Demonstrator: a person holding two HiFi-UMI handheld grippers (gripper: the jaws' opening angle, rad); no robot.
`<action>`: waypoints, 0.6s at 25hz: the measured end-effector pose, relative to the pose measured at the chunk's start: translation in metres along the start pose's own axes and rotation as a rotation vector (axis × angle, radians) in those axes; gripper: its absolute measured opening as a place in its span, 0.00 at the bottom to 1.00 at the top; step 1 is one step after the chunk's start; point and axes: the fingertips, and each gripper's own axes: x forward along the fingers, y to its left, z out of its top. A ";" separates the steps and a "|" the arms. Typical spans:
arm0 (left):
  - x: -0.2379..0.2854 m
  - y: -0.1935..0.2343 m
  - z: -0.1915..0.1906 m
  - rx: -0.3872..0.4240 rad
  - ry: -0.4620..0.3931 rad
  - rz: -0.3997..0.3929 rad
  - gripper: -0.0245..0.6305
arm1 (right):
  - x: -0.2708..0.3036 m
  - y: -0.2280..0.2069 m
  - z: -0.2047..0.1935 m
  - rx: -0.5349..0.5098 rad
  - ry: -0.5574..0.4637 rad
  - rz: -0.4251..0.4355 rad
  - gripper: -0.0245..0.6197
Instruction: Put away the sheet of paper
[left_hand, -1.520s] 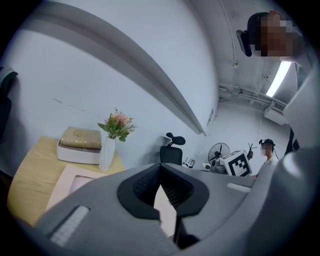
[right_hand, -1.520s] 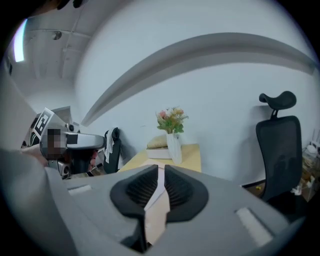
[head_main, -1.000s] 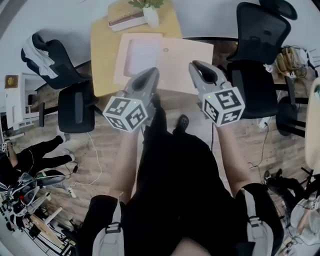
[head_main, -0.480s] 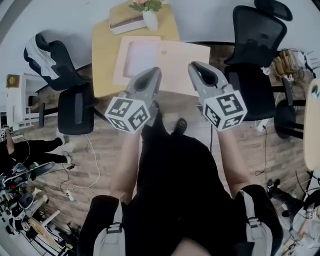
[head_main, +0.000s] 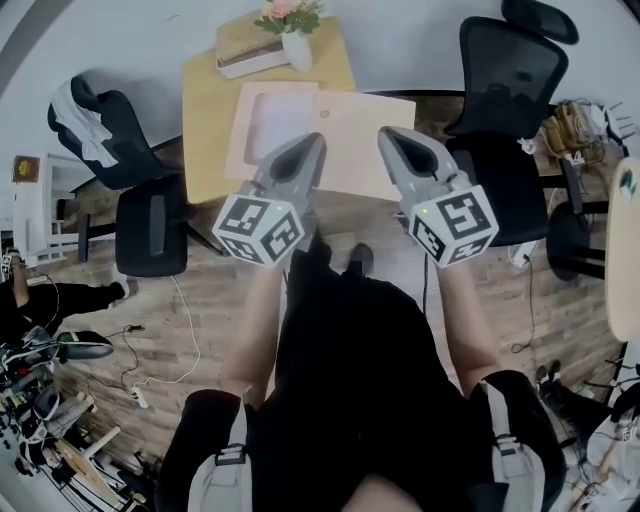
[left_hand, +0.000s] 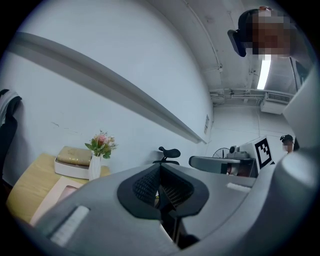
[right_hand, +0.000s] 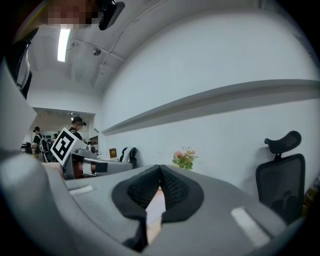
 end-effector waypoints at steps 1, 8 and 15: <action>0.000 0.001 0.000 0.002 0.002 0.001 0.05 | 0.001 -0.001 -0.001 0.003 0.002 -0.005 0.04; -0.001 0.005 -0.004 0.006 0.021 0.012 0.05 | 0.006 -0.004 -0.009 -0.001 0.018 -0.017 0.04; -0.013 0.012 -0.006 0.009 0.023 0.026 0.05 | 0.008 0.001 -0.012 -0.003 0.026 -0.026 0.04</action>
